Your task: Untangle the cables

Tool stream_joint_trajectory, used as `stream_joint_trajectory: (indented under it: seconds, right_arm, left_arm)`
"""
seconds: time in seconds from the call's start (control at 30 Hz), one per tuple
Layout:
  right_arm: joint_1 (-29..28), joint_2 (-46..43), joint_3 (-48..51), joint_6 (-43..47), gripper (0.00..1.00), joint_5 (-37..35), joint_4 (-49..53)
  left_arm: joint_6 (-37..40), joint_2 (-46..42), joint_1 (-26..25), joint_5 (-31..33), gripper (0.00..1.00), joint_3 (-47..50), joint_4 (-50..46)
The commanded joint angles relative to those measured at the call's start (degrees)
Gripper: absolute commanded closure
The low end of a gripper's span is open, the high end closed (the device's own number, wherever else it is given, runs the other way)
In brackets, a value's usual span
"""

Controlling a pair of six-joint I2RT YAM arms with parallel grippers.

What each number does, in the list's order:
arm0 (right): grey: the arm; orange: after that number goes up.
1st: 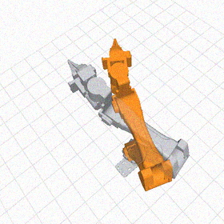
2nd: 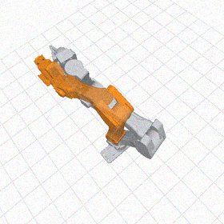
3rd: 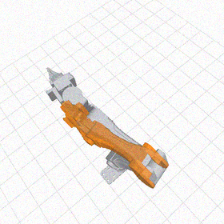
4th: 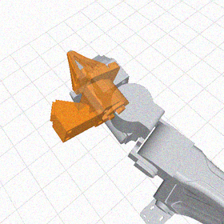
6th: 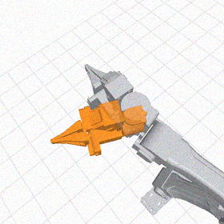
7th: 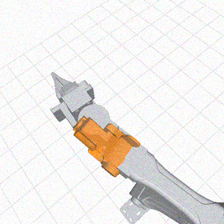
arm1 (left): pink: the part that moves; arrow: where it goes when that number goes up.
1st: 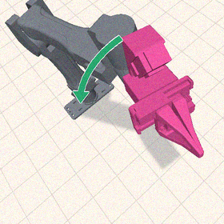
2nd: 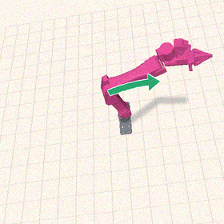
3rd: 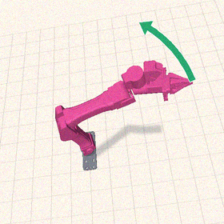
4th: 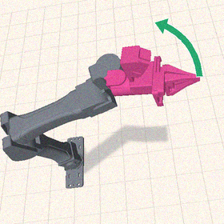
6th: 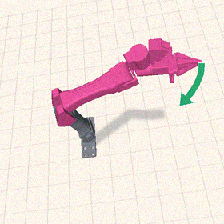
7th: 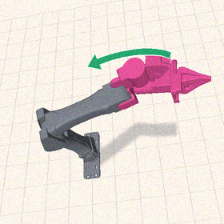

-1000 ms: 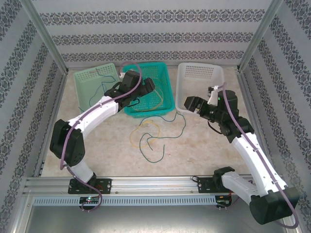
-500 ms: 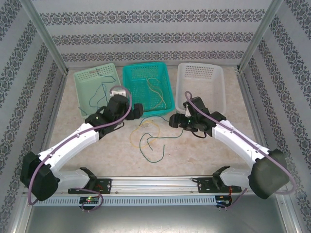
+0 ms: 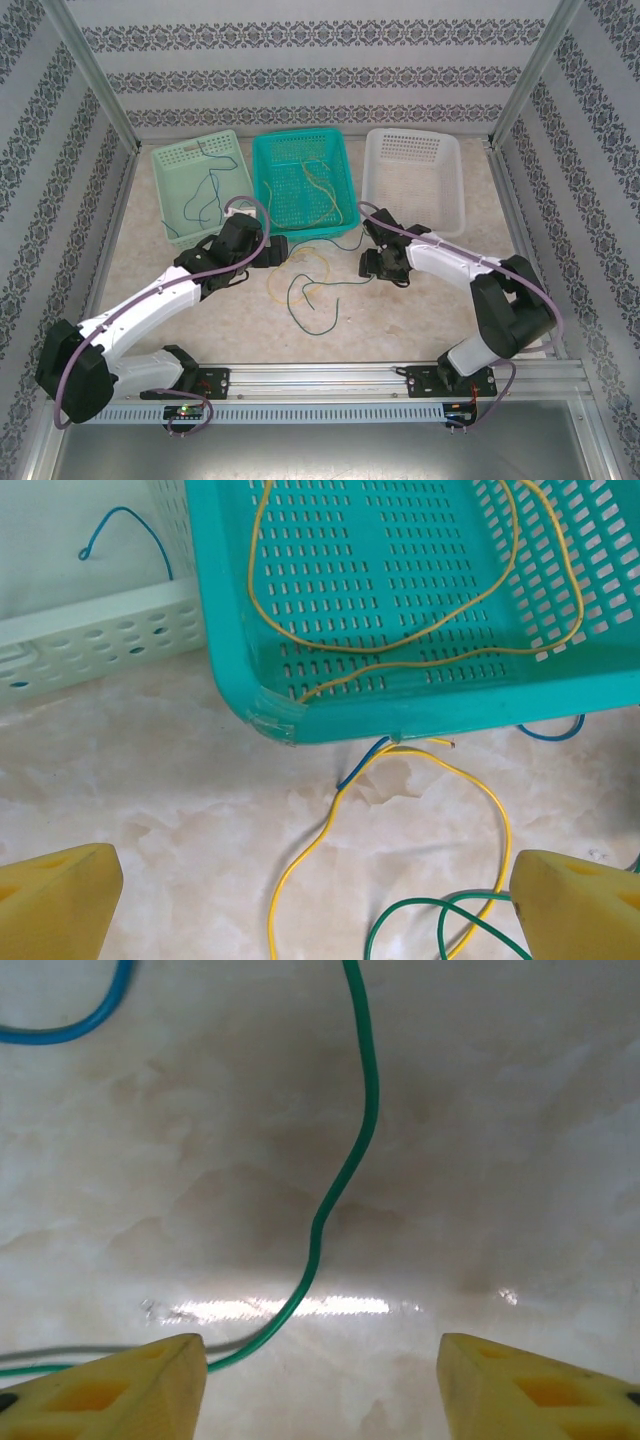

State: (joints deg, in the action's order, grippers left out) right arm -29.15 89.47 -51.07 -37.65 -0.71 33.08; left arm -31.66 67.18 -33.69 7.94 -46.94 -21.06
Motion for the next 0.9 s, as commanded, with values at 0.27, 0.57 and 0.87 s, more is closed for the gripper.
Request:
stream_joint_trajectory:
  seconds: [0.27,0.57,0.87]
  right_arm:
    - [-1.0,7.0,-3.8,-2.1,0.62,-5.2,-1.4]
    - [-2.6,5.3,-0.6,-5.0,0.94,-7.7,-2.5]
    - [-3.3,-5.7,0.7,-5.5,1.00,-8.7,1.8]
  left_arm:
    - [2.4,-0.1,0.1,1.4,0.00,-0.8,0.1]
    - [2.8,0.2,0.1,1.7,0.00,-1.2,0.2]
    - [3.2,1.6,0.1,0.8,0.00,-2.3,0.4]
